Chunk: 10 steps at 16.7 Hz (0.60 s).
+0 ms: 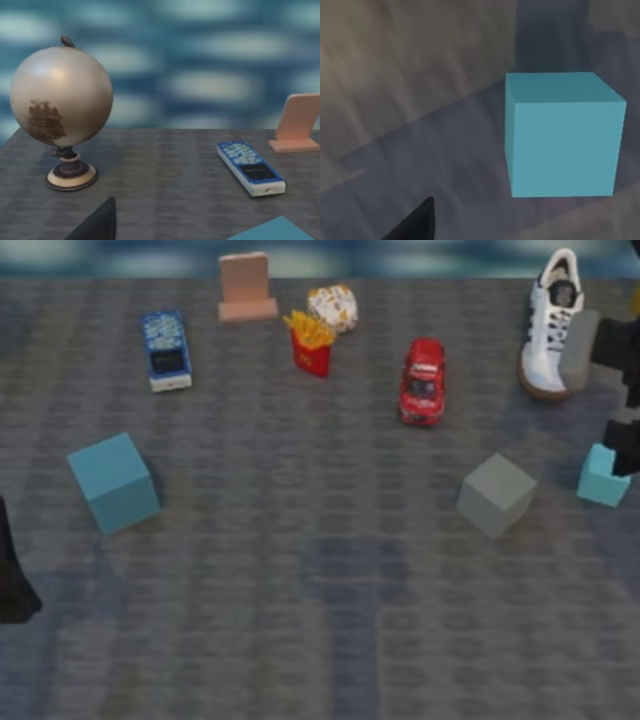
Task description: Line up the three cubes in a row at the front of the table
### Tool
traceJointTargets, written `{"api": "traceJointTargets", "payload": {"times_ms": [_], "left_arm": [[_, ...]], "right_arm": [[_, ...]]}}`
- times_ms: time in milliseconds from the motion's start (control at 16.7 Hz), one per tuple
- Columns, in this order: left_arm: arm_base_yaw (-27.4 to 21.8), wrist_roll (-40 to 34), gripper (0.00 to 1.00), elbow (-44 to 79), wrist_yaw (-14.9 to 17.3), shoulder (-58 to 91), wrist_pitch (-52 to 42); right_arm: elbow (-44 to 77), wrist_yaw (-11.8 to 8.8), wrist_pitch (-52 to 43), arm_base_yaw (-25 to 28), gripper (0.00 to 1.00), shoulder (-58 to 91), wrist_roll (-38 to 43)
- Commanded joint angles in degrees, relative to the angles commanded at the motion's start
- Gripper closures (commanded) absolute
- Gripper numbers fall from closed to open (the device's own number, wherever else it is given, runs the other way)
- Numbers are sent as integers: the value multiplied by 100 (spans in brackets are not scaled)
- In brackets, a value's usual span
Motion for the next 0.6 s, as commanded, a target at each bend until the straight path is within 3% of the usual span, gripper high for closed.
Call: {"api": "traceJointTargets", "payload": {"times_ms": [420, 600], "left_arm": [[0, 0, 0, 0, 0, 0, 0], [0, 0, 0, 0, 0, 0, 0]], "right_arm": [[89, -3, -36, -23, 0, 112, -68], [-203, -3, 364, 2, 0, 245, -72]]}}
